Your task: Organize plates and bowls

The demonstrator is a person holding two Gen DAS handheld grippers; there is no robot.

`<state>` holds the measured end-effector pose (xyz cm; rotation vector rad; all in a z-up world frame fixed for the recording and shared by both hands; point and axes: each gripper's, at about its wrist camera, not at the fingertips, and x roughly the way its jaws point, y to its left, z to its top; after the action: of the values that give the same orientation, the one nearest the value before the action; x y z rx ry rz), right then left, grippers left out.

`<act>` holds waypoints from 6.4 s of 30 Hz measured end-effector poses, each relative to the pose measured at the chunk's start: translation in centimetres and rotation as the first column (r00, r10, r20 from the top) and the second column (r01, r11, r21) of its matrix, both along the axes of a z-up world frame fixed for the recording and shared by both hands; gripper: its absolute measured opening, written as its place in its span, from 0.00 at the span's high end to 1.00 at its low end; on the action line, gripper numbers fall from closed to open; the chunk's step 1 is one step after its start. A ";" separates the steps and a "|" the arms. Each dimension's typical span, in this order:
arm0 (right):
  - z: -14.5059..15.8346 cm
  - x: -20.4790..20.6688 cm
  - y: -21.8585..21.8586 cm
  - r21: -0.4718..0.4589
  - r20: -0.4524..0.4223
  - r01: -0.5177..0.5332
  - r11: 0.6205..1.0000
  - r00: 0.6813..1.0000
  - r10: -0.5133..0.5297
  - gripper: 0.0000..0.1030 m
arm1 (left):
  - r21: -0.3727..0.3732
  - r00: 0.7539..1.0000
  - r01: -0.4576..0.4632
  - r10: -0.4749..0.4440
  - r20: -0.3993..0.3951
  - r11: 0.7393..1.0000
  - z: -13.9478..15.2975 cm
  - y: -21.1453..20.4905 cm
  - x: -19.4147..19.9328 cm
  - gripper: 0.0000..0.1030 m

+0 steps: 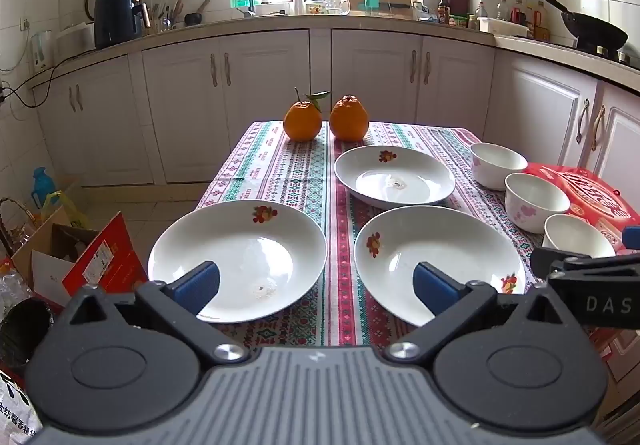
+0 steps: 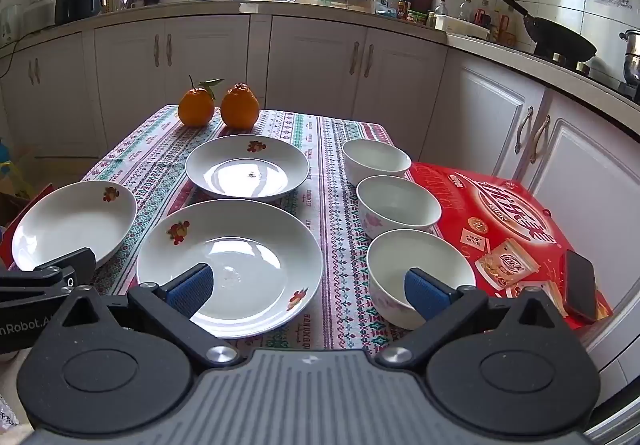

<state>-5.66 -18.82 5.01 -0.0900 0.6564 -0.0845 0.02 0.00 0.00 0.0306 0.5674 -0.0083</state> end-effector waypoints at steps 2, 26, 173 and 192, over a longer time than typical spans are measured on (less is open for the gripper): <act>0.0 0.0 0.0 -0.002 -0.001 0.000 1.000 1.000 0.000 0.00 | -0.003 1.000 0.000 0.000 -0.003 1.000 0.0 0.0 0.0 0.01; 0.1 0.0 0.1 -0.010 0.003 0.001 1.000 1.000 -0.001 0.00 | 0.000 1.000 0.000 0.000 0.003 1.000 0.0 0.0 0.0 0.01; -6.7 24.9 16.7 0.285 -0.334 -0.750 0.597 0.506 0.795 0.00 | -0.018 0.982 0.167 -0.168 -0.088 0.986 -8.7 11.1 5.3 0.00; -8.6 28.1 18.5 0.439 -0.332 -0.769 0.464 0.341 0.879 0.16 | -0.012 0.971 0.222 -0.222 -0.089 0.975 -8.4 11.7 5.3 0.01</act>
<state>22.46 -0.31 -3.60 -0.2528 1.1047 1.0896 5.36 11.69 -8.39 0.0922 0.6512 -0.2289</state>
